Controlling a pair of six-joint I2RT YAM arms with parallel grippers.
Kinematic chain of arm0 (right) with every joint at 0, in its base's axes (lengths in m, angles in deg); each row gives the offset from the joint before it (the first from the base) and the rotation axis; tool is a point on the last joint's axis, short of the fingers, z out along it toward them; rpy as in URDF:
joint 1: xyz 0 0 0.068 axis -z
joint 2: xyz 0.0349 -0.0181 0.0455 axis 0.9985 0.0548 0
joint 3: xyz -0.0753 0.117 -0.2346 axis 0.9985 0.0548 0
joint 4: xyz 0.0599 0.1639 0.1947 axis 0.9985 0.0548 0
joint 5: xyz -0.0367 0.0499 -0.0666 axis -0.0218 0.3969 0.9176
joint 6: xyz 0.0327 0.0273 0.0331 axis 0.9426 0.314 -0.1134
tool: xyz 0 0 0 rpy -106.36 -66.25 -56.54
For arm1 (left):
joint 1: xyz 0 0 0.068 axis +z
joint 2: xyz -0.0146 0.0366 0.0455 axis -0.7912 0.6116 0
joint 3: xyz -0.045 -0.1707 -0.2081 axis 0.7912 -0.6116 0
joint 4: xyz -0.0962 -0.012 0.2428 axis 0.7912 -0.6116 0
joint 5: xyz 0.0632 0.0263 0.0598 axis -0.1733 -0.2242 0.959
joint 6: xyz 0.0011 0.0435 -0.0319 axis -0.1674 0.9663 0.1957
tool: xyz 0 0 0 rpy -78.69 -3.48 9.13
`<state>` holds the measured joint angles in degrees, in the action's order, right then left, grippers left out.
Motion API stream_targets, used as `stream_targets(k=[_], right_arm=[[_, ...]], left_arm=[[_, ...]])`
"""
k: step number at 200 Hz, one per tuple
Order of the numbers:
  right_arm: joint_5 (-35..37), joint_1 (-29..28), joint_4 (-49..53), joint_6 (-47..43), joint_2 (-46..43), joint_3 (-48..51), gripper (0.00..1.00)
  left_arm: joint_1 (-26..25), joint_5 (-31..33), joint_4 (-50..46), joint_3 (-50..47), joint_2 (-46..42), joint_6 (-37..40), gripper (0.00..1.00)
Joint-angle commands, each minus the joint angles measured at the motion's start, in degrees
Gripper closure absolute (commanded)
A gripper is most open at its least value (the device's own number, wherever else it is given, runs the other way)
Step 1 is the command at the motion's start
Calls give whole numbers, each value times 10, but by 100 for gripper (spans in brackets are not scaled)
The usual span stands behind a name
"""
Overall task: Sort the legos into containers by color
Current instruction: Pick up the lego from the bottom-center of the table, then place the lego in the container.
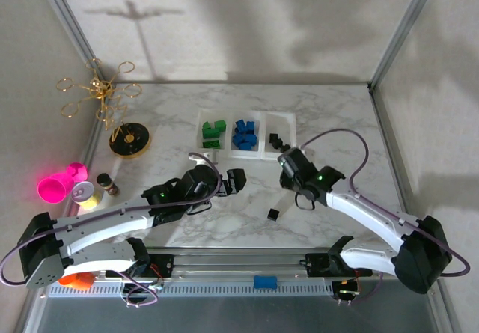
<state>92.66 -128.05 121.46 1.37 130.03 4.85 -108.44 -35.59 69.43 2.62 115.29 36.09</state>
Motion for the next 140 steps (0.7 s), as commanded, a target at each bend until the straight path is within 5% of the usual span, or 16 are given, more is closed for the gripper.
stream_targets(k=[1, 46, 140], right_arm=[[24, 42, -31, -97, 41, -55, 70], [-34, 116, -128, -168, 171, -144, 72], [-83, 159, -156, -207, 393, -288, 73]], left_arm=[[4, 29, 1, 37, 11, 30, 0], [20, 31, 15, 69, 48, 48, 0], [68, 14, 34, 63, 69, 51, 0]])
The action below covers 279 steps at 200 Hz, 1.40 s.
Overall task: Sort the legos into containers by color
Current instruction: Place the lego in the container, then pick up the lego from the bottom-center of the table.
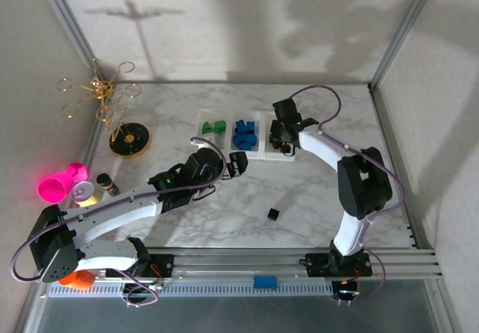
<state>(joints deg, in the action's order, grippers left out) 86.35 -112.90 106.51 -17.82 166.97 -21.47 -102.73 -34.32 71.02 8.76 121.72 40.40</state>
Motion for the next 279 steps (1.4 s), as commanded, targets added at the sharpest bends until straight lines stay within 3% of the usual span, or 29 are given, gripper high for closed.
stream_targets(k=[1, 45, 72, 117, 167, 213, 279], right_arm=[[-21, 7, -7, -15, 24, -25, 73], [-25, 9, -13, -14, 51, -31, 72], [-26, 9, -6, -14, 47, -35, 66], [-22, 9, 7, -25, -7, -31, 51], [-32, -6, 19, -22, -110, 33, 47], [-24, -54, 29, 18, -222, 153, 45], [-1, -184, 68, 119, -313, 279, 37]], left_arm=[[11, 1, 18, 2, 4, 7, 0], [22, -6, 19, -7, 2, 8, 0], [27, -11, 15, -6, -1, 8, 0], [30, -27, 19, -7, -21, 1, 0], [30, -34, 3, -5, -45, -3, 0], [29, -32, -18, -28, -81, -12, 0], [24, -50, -17, -96, -127, -51, 0]])
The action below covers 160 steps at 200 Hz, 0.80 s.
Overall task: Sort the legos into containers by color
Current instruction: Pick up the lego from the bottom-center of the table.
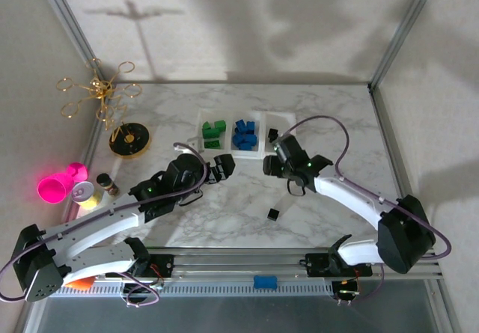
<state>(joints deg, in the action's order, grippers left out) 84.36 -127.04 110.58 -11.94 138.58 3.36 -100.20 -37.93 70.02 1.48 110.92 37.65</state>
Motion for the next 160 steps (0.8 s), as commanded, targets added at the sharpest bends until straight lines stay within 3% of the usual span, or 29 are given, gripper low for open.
stream_targets(k=[1, 101, 160], right_arm=[[18, -44, 27, 62, -30, 32, 37], [62, -178, 81, 269, -60, 133, 23], [55, -206, 49, 298, -35, 151, 31]], left_arm=[[-1, -14, -7, -24, -20, -25, 0], [-7, -6, -27, -60, -57, -48, 0], [-7, -6, -28, -60, -46, -49, 0]])
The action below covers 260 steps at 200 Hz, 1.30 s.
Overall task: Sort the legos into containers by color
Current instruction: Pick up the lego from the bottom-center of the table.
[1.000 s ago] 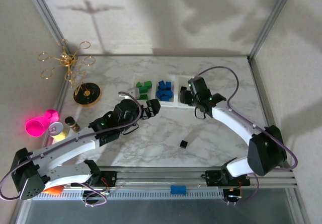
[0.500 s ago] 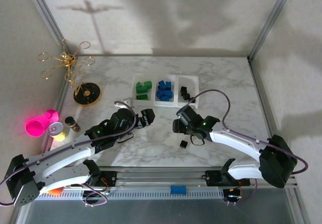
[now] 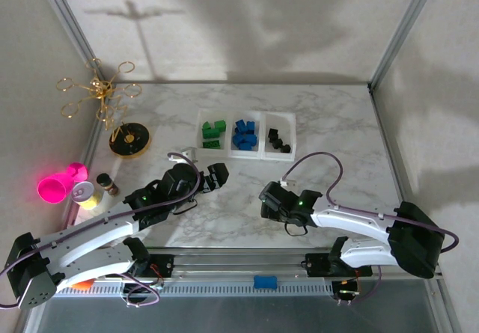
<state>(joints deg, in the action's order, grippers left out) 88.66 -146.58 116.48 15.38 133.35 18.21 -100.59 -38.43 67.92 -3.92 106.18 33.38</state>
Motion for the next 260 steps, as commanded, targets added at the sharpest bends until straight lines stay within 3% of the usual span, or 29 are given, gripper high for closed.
stream_targets(k=[1, 37, 129, 173, 230, 260], right_arm=[[12, -11, -11, 25, 18, 2, 31], [22, -31, -11, 28, 53, -11, 35], [35, -32, -6, 25, 47, -11, 63], [71, -28, 30, -13, 26, -59, 65], [109, 95, 23, -183, 37, -194, 65], [72, 190, -25, -262, 94, -254, 65]], left_arm=[[-3, -1, -7, -6, 1, -7, 1], [-4, 2, -11, -7, -2, -5, 0], [-4, 1, -6, -6, 2, -3, 0], [-4, 7, -8, 4, -1, 7, 0], [3, 44, 0, 55, 29, 49, 0], [11, 58, 11, 83, 58, 67, 0]])
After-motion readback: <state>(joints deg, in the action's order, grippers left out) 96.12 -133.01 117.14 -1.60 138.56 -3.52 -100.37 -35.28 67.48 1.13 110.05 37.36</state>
